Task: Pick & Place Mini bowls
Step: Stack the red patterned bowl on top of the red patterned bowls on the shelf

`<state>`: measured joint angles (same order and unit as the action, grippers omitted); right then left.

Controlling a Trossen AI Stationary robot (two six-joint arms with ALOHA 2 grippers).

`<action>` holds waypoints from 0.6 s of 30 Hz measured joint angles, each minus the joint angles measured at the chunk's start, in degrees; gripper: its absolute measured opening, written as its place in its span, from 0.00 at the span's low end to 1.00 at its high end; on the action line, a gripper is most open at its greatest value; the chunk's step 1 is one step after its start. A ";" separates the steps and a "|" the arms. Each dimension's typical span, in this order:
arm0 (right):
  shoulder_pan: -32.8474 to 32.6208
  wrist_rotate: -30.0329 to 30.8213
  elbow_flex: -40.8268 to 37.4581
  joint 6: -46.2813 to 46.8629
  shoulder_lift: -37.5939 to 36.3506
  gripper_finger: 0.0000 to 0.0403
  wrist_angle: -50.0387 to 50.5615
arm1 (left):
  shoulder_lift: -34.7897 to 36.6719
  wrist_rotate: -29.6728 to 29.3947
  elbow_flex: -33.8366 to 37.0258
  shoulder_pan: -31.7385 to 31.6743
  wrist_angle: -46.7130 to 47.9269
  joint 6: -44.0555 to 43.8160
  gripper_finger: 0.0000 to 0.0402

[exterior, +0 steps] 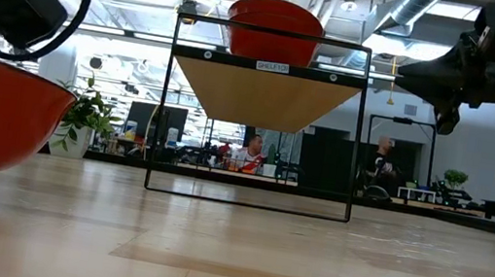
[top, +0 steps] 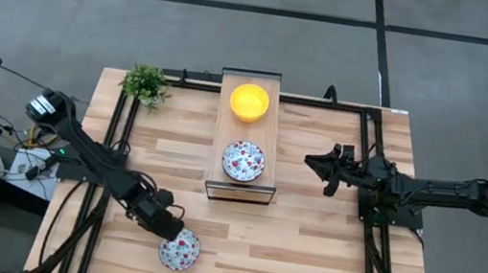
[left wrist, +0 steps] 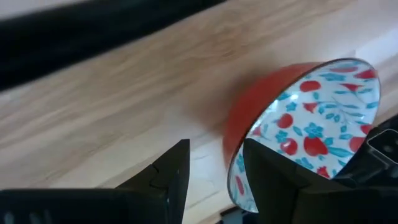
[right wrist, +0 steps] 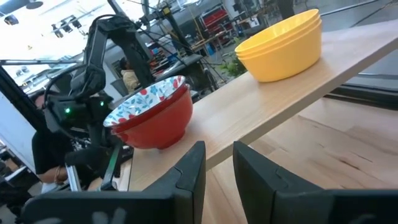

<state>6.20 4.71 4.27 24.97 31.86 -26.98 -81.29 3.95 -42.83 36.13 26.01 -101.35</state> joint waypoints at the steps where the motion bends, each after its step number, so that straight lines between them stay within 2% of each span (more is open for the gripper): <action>1: 0.02 -0.02 0.00 0.00 0.00 0.17 -0.01 | -0.51 0.00 0.00 0.30 -0.96 -0.38 0.37; 18: 0.00 -0.07 0.02 0.04 0.00 0.17 -0.04 | -5.60 -0.02 0.00 1.43 -6.85 -1.39 0.34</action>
<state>6.20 4.64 4.29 25.02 31.86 -27.02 -86.89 3.92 -42.83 37.56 19.15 -102.75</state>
